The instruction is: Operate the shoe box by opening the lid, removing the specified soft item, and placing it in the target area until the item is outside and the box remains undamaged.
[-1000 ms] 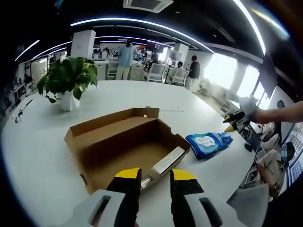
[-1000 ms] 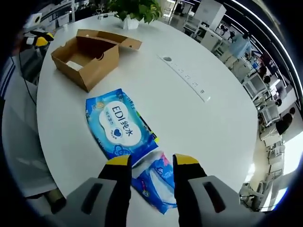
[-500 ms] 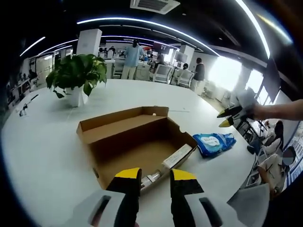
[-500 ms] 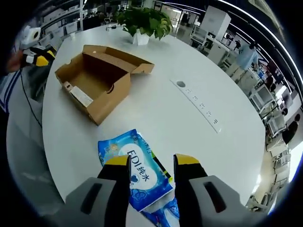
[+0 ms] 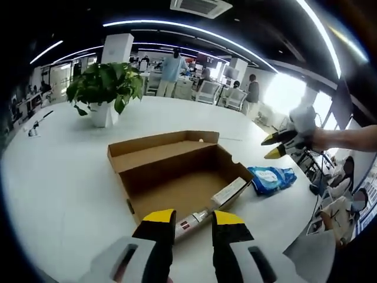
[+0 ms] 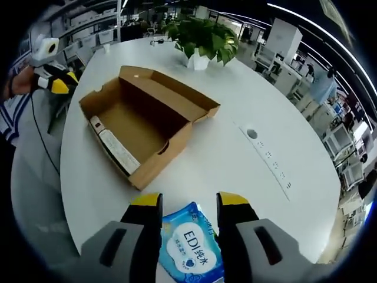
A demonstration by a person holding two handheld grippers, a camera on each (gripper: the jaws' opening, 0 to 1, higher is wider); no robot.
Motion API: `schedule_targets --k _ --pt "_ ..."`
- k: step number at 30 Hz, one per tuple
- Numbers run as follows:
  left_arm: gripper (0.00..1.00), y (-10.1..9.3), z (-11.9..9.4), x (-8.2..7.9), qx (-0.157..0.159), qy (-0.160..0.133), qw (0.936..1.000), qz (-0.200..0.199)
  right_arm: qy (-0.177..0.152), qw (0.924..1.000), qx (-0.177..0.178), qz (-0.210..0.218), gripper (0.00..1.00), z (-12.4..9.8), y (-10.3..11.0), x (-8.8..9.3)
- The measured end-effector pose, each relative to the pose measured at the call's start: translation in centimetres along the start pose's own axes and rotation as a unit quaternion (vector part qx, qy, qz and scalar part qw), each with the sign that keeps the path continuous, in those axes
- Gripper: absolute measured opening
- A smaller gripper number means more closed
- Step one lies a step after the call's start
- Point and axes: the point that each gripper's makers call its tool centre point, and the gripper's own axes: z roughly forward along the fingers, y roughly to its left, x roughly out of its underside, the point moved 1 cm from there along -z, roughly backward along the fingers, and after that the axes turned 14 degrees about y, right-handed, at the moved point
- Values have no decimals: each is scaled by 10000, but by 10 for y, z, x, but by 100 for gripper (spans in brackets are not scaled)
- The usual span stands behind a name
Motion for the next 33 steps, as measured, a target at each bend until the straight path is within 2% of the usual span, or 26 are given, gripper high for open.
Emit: schedule_targets --k 4,11,27,33 --pt "24 5 2 3 -5 34 10000 -47 -126 9998 -107 -119 34 4 11 -17" --pt "24 9 2 2 -2 29 10000 -85 -164 9987 -284 -392 34 16 26 -38" --pt "24 11 8 4 39 27 9998 -169 -183 9956 -571 -717 34 29 50 -61" --pt "24 12 9 4 48 22 9998 -187 -39 9922 -688 -1039 35 36 62 -64"
